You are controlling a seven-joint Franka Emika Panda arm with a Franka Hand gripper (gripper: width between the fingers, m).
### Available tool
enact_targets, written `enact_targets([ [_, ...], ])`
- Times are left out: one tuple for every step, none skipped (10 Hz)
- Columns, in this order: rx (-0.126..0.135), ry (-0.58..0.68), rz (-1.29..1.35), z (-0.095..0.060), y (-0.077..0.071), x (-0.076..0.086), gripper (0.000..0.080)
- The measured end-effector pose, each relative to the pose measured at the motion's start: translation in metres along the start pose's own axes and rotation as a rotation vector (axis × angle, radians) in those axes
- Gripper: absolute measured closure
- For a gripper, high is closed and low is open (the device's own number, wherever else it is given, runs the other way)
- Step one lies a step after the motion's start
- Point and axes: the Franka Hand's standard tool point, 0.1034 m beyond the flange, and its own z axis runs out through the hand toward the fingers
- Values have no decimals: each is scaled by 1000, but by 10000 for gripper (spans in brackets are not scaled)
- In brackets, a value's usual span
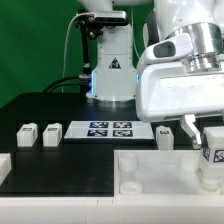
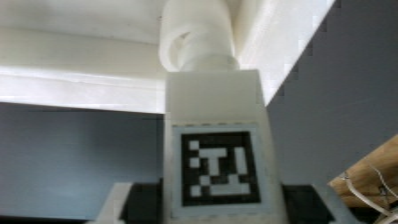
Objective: Assemble one leg
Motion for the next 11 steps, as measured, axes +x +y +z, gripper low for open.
enact_targets([
  [-2, 3, 1, 1, 1, 0, 506],
  [-1, -1, 1, 4, 1, -4, 506],
  [-2, -8, 2, 7, 1, -7, 506],
  [-2, -13, 2, 8, 2, -10, 506],
  [-1, -19, 2, 9, 2, -11, 506],
  [-2, -25, 1, 11, 3, -15, 506],
  [-5, -15, 1, 12, 4, -15, 506],
  [-6, -8, -5, 12, 5, -15, 506],
  [-4, -20, -5, 12, 4, -15, 506],
  [-3, -29, -5, 13, 4, -16, 446],
  [-2, -33, -5, 13, 4, -17, 309],
])
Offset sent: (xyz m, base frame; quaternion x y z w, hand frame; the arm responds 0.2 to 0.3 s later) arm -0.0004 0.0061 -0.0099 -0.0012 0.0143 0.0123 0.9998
